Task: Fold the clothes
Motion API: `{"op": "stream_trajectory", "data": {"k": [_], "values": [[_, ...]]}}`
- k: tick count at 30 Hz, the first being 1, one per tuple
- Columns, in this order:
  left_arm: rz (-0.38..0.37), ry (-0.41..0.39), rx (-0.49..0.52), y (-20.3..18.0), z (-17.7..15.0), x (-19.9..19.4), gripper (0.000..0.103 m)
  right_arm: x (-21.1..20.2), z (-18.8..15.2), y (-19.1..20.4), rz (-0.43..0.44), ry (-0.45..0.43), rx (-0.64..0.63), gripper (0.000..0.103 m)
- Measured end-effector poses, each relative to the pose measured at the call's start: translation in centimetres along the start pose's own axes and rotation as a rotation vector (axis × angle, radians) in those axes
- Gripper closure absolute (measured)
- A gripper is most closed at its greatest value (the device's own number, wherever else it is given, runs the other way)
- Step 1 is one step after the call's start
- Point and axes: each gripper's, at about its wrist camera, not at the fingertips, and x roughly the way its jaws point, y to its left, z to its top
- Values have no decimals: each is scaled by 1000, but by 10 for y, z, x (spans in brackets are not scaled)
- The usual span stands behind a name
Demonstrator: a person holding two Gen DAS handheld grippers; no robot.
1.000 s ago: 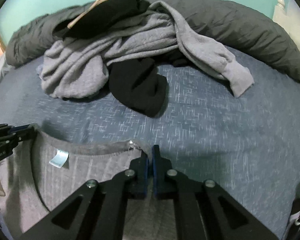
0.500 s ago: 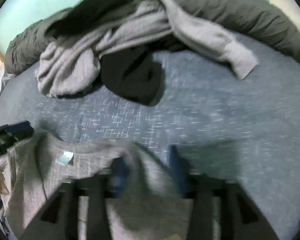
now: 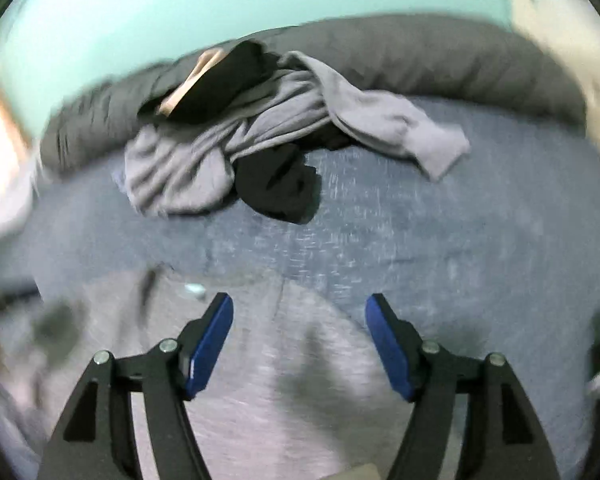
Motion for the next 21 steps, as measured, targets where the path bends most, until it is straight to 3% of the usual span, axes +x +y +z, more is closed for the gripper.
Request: {"op": "stream_trajectory", "data": {"k": [3,7,14,21], "values": [[26,18,18,25,-19,-17,46,-26,-3,-11,14,-74,142,33],[12,47,-25,69,-49,-41,46,-55,-30,-3,70,-68,133,33],[67,88,-108,135,-119,-73,46,-101,-126,9,164,-74,151,33],[59,79,-237,178,-188,-109,46,-138,-224,18,217,-66,205,33]]}}
